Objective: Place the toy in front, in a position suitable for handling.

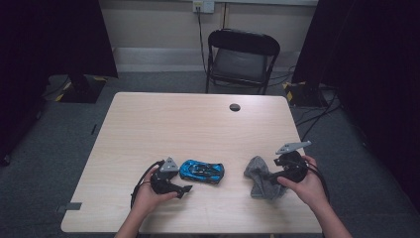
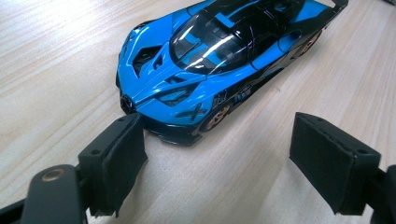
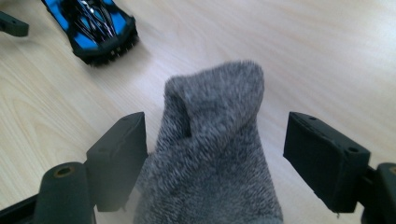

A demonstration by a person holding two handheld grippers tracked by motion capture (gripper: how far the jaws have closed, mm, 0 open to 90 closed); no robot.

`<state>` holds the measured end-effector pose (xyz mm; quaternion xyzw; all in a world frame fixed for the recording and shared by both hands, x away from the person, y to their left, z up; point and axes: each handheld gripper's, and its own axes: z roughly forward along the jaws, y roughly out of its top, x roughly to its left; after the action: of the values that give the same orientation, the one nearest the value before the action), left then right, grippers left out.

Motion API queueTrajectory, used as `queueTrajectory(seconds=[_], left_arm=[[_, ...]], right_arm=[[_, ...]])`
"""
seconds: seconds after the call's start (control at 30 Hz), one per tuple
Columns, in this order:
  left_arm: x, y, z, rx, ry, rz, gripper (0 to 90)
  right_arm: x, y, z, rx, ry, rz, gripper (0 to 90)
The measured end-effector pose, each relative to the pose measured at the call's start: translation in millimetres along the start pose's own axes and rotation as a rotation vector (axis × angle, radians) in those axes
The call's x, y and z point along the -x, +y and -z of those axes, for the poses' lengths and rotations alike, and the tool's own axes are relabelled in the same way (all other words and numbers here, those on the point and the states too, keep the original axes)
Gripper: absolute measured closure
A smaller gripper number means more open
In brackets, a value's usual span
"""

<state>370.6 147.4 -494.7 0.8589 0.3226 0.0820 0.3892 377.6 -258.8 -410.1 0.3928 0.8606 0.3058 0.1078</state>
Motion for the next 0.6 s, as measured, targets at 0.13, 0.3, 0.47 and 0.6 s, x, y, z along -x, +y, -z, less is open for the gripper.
queueTrajectory(seconds=[0.13, 0.3, 0.47, 0.6], left_arm=[[-0.5, 0.5, -0.5, 0.0, 0.001, -0.006, 17.5], [0.3, 0.2, -1.2, 0.004, 0.004, -0.005, 16.9], [0.3, -0.7, -1.2, 0.01, 0.002, -0.008, 16.6], [-0.1, -0.8, -0.9, 0.01, 0.0, -0.009, 16.6]], right_arm=[[-1.3, -7.8, -13.7, -0.018, 0.01, -0.017, 20.3], [-16.7, -14.7, -41.8, -0.068, -0.016, 0.004, 29.3], [-27.9, -19.9, -59.1, -0.079, -0.078, 0.053, 46.9], [-25.9, -19.1, -58.1, -0.075, -0.116, 0.06, 69.0]])
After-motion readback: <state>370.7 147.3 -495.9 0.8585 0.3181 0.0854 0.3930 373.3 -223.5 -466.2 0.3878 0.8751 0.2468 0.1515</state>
